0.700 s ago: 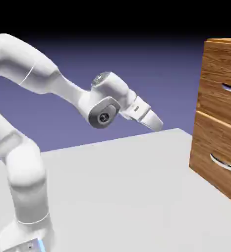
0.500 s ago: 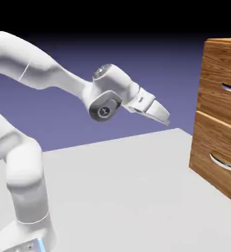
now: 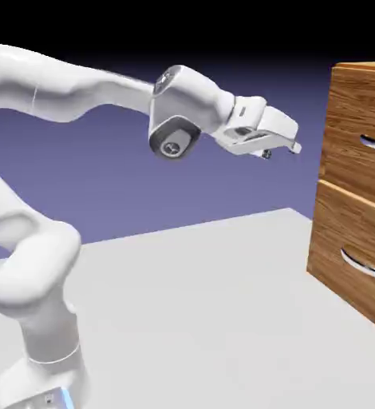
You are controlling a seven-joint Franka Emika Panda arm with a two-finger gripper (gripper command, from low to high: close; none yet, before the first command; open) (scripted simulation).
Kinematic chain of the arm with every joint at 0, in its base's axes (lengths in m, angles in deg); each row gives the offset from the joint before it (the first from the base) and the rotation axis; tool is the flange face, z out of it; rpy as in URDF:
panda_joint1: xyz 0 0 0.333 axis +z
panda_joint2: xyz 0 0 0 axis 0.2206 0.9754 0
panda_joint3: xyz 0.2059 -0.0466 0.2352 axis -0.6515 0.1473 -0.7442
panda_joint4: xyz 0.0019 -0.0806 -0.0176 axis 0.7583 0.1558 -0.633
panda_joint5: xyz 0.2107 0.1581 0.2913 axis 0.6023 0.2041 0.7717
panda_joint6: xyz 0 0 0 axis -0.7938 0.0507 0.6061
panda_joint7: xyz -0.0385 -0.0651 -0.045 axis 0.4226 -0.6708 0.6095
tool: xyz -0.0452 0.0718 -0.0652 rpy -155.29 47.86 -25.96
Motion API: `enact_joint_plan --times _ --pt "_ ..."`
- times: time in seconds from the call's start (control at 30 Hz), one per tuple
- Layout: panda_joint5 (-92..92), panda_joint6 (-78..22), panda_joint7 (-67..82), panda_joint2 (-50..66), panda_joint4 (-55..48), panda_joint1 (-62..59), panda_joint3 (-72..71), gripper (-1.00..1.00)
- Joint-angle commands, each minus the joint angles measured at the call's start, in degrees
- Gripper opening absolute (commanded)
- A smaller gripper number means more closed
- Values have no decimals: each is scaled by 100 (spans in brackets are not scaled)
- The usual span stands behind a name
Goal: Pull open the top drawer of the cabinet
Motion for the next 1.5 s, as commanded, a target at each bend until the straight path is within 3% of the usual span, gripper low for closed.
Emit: enact_joint_plan --times 0.0,1.47 --pt "197 -29 250 -18 -79 -145 -120 0" --pt "8831 -1291 11213 -829 -3556 -6535 -5395 0"
